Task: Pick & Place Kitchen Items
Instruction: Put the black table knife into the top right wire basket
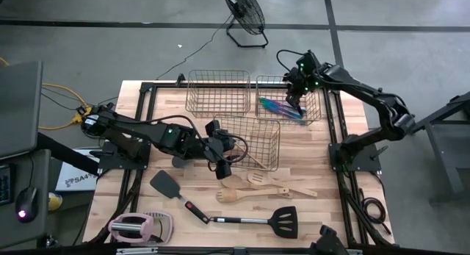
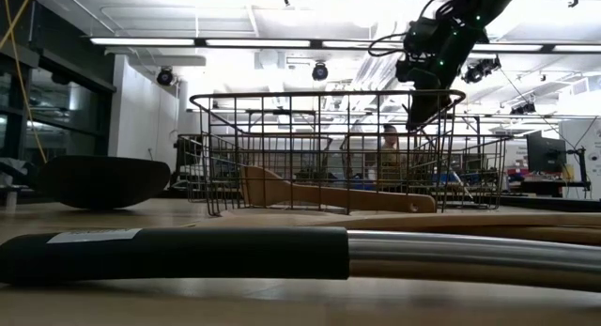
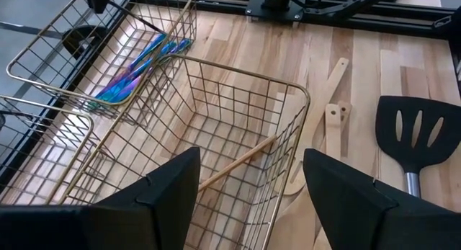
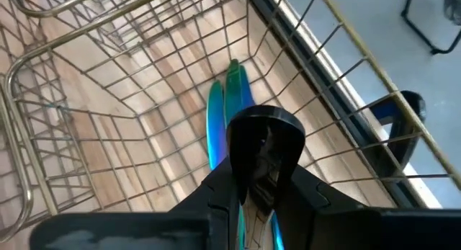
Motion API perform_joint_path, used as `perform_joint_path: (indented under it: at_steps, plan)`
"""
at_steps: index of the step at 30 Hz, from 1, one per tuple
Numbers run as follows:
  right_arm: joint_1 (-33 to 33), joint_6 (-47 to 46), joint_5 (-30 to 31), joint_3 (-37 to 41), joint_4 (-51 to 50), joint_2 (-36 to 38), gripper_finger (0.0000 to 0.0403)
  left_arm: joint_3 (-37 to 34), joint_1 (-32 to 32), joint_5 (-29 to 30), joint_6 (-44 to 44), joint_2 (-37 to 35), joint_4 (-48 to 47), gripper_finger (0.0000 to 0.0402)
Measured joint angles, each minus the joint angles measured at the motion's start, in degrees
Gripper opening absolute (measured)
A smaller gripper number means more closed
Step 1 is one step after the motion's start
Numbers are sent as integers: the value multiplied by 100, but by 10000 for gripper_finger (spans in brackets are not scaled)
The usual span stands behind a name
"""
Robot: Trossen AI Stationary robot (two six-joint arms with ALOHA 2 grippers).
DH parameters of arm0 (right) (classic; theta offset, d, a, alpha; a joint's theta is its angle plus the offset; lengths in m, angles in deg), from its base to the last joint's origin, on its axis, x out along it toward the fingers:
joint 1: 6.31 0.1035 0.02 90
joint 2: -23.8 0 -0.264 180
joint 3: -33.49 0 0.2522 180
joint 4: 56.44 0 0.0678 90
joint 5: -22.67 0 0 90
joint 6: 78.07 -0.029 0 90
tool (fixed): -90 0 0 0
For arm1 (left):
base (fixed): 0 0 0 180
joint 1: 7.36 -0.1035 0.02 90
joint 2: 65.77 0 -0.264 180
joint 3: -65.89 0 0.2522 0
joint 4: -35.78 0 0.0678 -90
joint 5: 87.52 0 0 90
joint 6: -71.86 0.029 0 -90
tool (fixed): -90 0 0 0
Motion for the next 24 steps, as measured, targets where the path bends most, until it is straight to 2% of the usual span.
perform_joint_path:
  at_steps: [12,24]
  plan:
    - [0,300,17,0,-199,-375,54,0,0,-1,-98,0,-8,244]
    - [2,300,10,-9,11,-848,54,0,0,-1,-101,0,-69,244]
